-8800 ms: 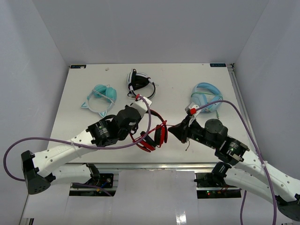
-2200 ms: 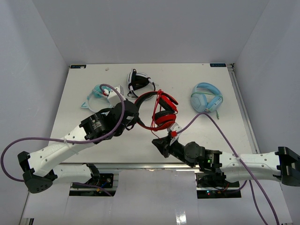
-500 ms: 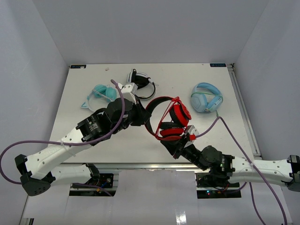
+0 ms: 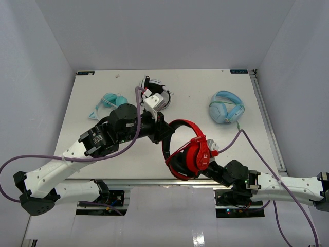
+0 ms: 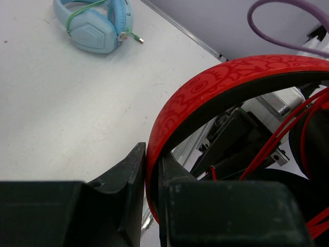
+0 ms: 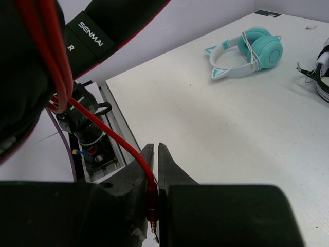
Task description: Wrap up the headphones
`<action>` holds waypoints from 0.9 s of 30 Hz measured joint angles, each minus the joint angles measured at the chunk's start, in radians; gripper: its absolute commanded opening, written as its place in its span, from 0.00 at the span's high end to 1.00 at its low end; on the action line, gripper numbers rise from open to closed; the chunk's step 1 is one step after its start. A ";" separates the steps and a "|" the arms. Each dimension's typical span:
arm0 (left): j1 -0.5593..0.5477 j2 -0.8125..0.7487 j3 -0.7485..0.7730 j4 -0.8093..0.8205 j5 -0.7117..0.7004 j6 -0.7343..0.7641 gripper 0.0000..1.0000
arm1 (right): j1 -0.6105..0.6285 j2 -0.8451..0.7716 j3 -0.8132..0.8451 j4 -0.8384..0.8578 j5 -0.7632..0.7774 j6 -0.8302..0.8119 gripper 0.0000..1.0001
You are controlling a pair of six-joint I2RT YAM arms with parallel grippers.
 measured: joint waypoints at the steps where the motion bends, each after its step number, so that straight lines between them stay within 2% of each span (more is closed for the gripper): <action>1: -0.002 0.000 0.001 0.003 0.018 0.026 1.00 | 0.000 0.001 0.000 0.000 -0.008 0.001 0.92; 7: -0.006 0.004 -0.030 0.023 0.081 0.149 1.00 | 0.000 -0.005 -0.017 0.003 -0.058 0.007 0.92; 18: -0.009 0.061 -0.067 0.070 0.055 0.380 1.00 | -0.002 0.006 -0.073 0.013 -0.089 0.083 0.92; 23: -0.002 0.075 -0.148 0.182 0.054 0.489 1.00 | -0.001 0.075 -0.077 0.028 -0.024 0.110 0.92; 27: 0.044 0.078 -0.249 0.326 0.072 0.565 1.00 | -0.003 0.148 -0.080 0.040 0.074 0.125 0.92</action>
